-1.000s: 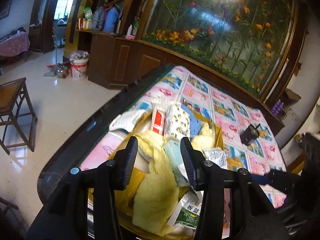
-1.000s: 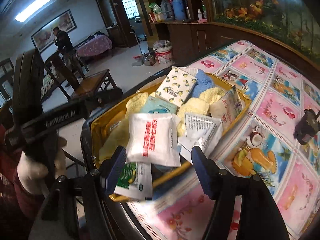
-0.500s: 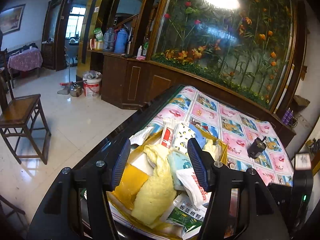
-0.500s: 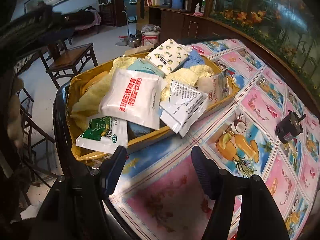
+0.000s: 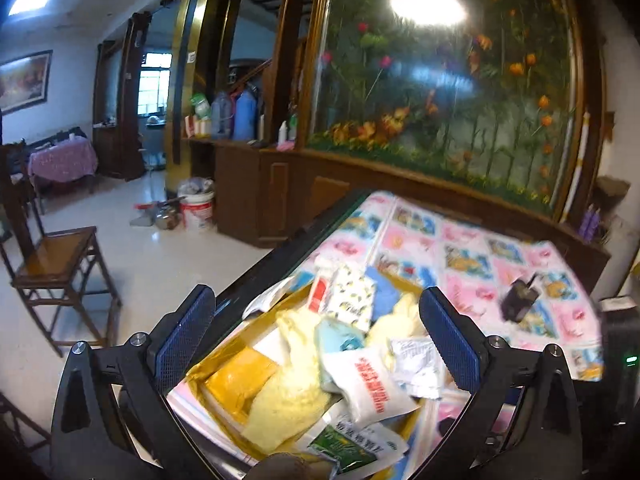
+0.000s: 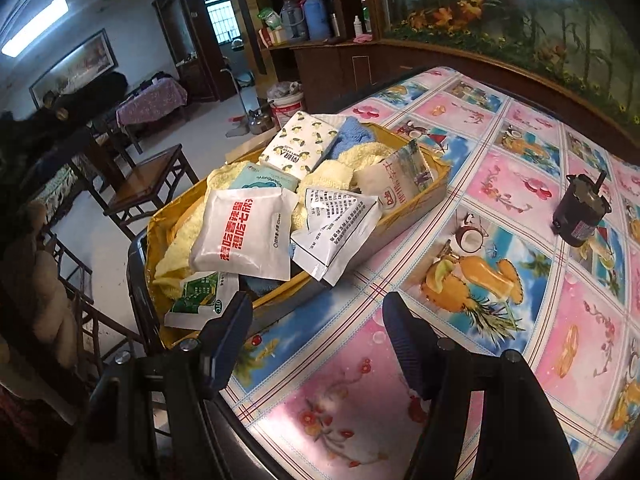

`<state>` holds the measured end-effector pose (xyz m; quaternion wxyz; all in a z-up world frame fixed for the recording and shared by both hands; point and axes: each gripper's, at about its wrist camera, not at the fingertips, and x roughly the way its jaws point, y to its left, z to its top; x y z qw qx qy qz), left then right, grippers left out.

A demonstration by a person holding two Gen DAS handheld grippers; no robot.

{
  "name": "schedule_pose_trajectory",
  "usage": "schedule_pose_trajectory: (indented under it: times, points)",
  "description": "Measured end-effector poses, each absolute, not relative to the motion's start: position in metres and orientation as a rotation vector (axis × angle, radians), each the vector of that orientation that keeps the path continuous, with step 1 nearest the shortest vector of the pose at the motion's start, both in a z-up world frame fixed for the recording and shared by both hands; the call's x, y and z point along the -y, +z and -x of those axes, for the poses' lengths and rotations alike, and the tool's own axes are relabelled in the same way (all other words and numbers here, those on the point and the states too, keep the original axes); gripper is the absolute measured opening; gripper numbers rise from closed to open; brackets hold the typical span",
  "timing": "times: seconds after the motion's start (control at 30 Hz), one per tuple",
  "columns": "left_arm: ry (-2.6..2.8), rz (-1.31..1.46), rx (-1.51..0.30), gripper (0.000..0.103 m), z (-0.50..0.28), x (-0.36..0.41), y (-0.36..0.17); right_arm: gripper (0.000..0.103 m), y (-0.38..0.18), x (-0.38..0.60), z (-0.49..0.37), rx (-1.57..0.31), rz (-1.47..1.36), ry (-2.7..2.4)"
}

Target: Organize soft objects

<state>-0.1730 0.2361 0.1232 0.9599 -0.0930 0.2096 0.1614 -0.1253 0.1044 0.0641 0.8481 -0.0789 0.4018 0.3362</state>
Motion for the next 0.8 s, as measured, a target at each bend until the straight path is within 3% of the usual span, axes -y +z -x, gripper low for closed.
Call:
schedule_pose_trajectory:
  times: [0.2, 0.8]
  points:
    - [0.431, 0.165, -0.396, 0.103, 0.174, -0.230, 0.121, 0.068, 0.058, -0.104, 0.130, -0.856, 0.172, 0.709]
    - [0.499, 0.126, -0.540, 0.103, 0.158, -0.233, 0.099, 0.068, 0.043, -0.120, 0.137, -0.888, 0.216, 0.738]
